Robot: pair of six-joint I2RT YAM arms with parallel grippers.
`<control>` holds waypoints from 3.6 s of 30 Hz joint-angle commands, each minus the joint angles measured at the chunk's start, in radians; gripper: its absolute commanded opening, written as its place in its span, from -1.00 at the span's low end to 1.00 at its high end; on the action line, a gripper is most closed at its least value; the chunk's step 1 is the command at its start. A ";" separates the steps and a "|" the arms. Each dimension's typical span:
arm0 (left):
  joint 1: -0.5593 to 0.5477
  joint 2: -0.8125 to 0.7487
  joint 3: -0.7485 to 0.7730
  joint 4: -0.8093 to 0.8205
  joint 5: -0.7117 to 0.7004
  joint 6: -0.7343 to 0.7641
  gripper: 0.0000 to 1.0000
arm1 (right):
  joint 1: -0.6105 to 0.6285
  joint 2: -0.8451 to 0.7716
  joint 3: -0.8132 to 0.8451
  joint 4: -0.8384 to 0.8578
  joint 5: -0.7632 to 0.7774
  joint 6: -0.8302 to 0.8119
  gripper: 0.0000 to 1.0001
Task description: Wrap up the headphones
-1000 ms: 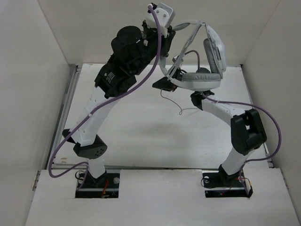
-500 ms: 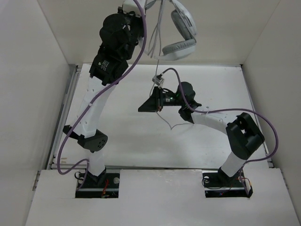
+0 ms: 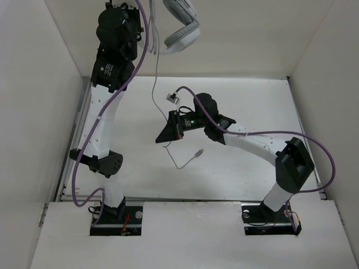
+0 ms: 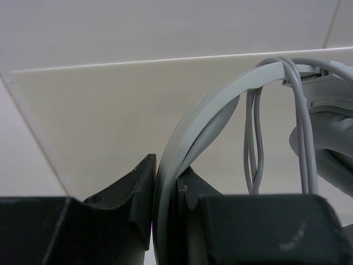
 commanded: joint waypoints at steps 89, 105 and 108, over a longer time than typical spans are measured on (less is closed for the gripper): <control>-0.278 -0.414 -0.705 -0.107 0.363 -0.131 -1.00 | -0.361 0.001 0.671 -0.616 1.032 -1.583 -0.96; -0.320 -0.407 -0.546 -0.165 0.434 -0.179 -1.00 | -0.465 0.103 0.809 -0.809 0.598 -1.224 -0.81; -0.334 -0.391 -0.492 -0.170 0.445 -0.185 -1.00 | -0.513 0.128 0.800 -0.814 0.399 -1.062 -0.77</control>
